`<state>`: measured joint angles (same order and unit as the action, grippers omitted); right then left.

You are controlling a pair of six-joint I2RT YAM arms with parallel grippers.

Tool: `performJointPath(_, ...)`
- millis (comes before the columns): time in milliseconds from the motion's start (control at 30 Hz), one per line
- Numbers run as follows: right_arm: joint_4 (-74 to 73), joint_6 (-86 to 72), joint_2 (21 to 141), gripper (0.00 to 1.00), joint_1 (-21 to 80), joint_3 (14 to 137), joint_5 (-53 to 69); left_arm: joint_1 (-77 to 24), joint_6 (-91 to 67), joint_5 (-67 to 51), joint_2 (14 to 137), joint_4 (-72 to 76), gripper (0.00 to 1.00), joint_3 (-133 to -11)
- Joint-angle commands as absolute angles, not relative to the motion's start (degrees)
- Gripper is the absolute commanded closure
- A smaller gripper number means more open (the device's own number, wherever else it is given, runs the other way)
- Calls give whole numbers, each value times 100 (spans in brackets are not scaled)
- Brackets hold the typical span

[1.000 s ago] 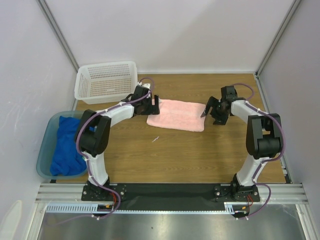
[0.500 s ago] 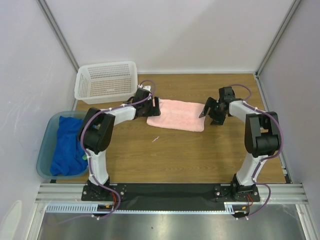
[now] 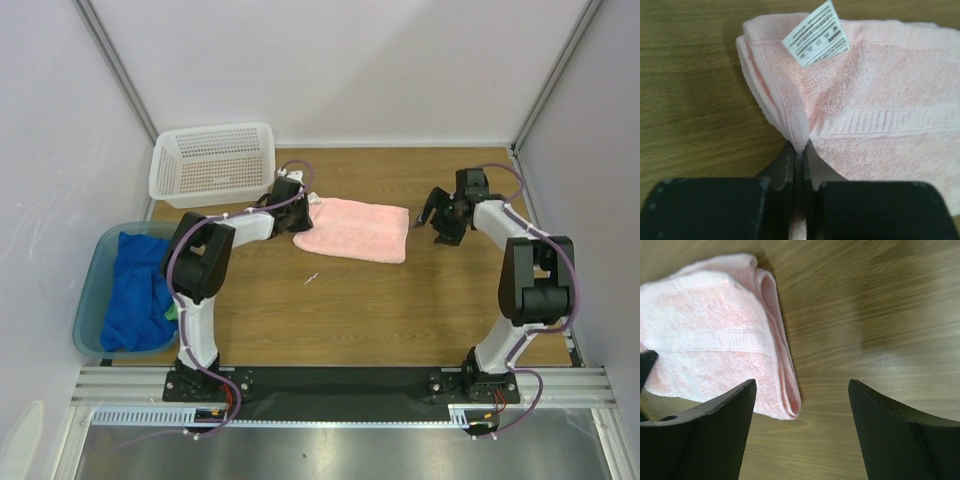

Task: Fold and stack the towels
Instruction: Neatly place the folded towel into the bin

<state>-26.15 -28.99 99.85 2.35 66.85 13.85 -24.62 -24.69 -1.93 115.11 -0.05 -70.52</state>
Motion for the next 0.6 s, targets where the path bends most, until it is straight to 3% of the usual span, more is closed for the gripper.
performJointPath(0,-2865,-2971,9563,20,53,6952,1231,-2461,-2382,-176,11698,-131,100,-7338)
performJointPath(567,-2525,-2953,9132,18,-633,6812,1195,-2426,-1468,448,11900,-1168,100,-9700)
